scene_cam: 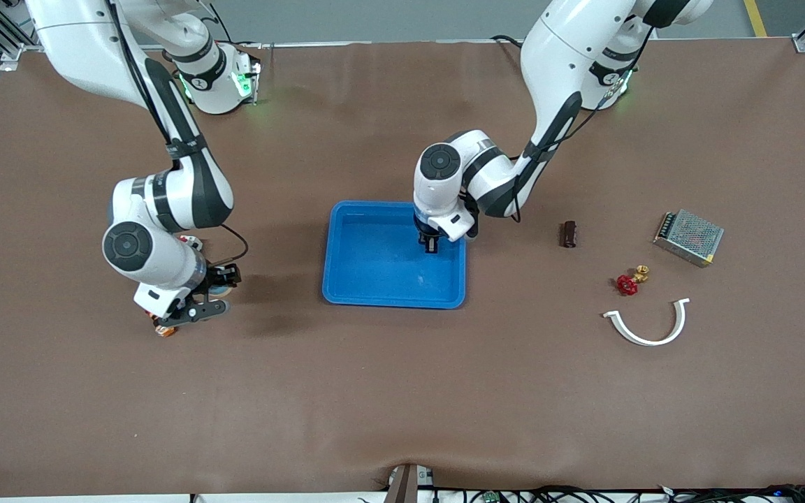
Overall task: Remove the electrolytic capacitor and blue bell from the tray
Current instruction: 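Carry the bell with the right gripper while the left gripper lifts the capacitor, then release the bell with the right gripper while the left gripper carries the capacitor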
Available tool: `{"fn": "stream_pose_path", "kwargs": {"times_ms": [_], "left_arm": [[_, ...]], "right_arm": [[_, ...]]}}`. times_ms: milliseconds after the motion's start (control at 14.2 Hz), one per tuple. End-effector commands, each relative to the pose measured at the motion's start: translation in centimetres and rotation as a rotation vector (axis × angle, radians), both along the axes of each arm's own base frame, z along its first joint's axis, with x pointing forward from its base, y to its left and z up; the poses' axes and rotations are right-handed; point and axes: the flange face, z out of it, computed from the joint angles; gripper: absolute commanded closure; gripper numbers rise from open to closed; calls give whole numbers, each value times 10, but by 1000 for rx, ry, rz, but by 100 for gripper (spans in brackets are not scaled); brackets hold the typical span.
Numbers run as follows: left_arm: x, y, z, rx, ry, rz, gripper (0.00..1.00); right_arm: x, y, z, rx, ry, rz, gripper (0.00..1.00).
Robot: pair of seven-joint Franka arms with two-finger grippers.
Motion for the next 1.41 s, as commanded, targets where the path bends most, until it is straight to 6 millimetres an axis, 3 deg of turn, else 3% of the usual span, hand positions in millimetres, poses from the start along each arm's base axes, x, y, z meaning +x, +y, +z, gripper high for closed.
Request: {"fn": "stream_pose_path", "kwargs": {"times_ms": [0, 353, 635, 847, 988, 1200, 1341], "left_arm": [[7, -3, 6, 17, -44, -13, 100], [37, -5, 41, 69, -46, -64, 100], [69, 17, 71, 102, -31, -139, 100], [72, 32, 89, 124, 23, -446, 100], [85, 50, 100, 95, 38, -597, 100], [83, 60, 93, 103, 64, -832, 100], [83, 92, 87, 112, 111, -1017, 100]], "right_arm": [[-24, -14, -11, 5, -27, 29, 61], [-29, -27, -26, 6, -44, 12, 61], [-30, -27, -32, 7, -51, 13, 61], [-36, -25, -46, 9, -77, 19, 61], [-37, -22, -50, 9, -77, 24, 61], [-37, -22, -53, 8, -74, 26, 61], [-38, -23, -58, 6, -70, 24, 61]]}}
